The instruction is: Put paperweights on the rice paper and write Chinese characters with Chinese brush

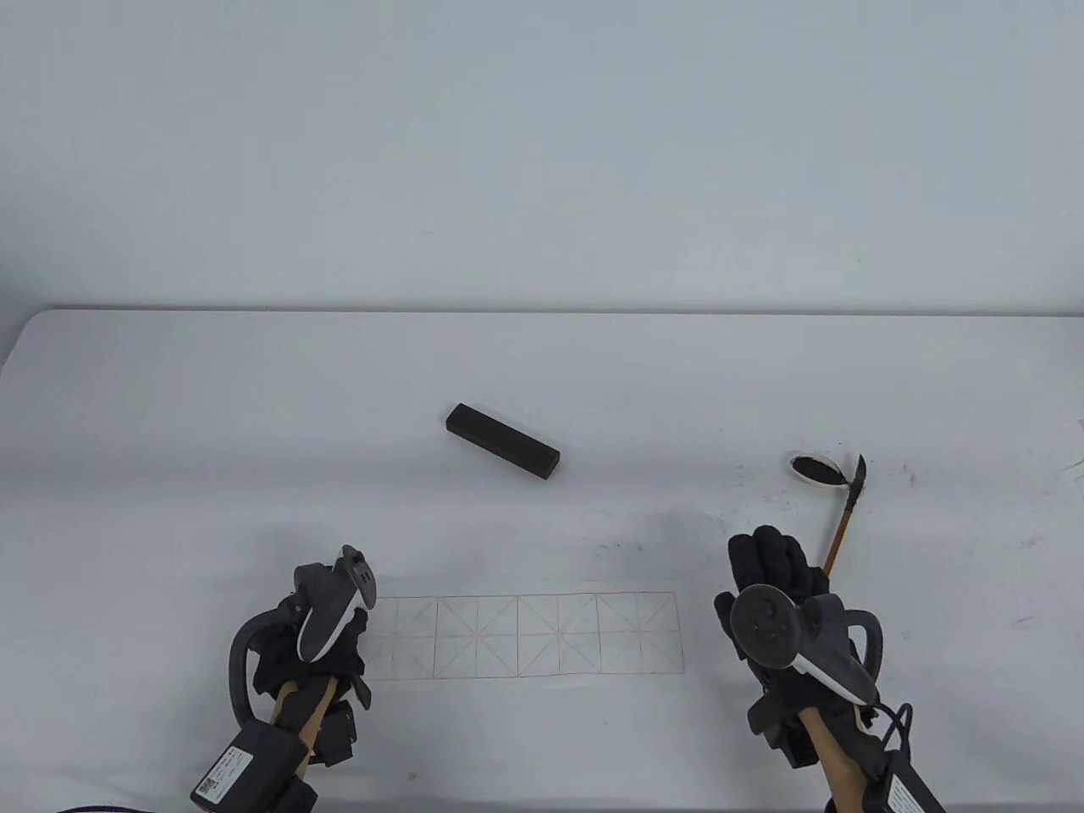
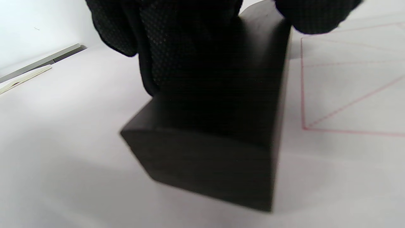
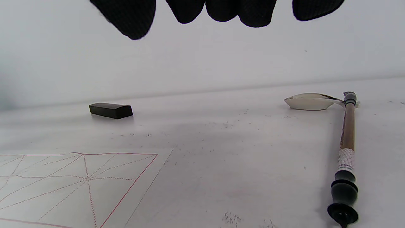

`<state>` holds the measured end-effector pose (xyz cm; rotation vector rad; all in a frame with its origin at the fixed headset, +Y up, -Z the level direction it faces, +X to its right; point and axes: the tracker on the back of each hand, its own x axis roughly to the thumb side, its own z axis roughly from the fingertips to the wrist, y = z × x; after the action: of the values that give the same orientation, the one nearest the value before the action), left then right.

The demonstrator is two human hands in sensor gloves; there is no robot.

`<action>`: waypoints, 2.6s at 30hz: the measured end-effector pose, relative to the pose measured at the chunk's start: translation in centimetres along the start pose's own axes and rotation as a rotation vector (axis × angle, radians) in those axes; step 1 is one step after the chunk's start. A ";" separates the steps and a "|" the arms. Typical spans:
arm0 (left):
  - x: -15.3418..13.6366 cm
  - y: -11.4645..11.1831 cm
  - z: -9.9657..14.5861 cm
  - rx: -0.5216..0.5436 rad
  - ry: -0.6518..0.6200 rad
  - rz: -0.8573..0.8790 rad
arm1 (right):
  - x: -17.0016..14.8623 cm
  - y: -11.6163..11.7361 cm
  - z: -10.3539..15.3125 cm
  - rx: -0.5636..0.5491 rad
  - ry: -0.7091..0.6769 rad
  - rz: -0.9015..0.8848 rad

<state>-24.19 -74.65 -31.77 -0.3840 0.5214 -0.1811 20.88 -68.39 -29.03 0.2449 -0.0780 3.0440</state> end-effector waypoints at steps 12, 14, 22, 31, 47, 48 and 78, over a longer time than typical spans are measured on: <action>-0.6 1.1 -0.2 -0.034 -0.029 0.005 | 0.0 0.0 0.0 0.016 0.002 0.005; -0.7 1.7 -0.2 -0.022 -0.034 0.000 | 0.0 0.1 0.0 0.019 0.003 0.006; 1.4 5.2 -0.9 0.068 -0.133 0.004 | 0.2 -0.2 0.1 0.013 -0.004 -0.010; 8.3 8.5 -2.9 0.202 -0.126 -0.158 | 0.5 -0.2 0.1 0.019 -0.021 -0.006; 20.1 10.5 -7.8 0.105 -0.086 -0.216 | 0.4 -0.1 0.0 0.022 -0.018 -0.002; 20.3 10.6 -7.9 0.095 -0.086 -0.217 | 0.4 -0.1 0.0 0.025 -0.017 -0.001; 21.9 10.4 -9.0 0.167 -0.173 -0.259 | 0.8 0.2 0.0 0.031 -0.049 -0.003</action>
<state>-9.42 -73.77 -53.00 -0.2999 0.2816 -0.4351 20.05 -68.56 -28.93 0.3218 -0.0332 3.0385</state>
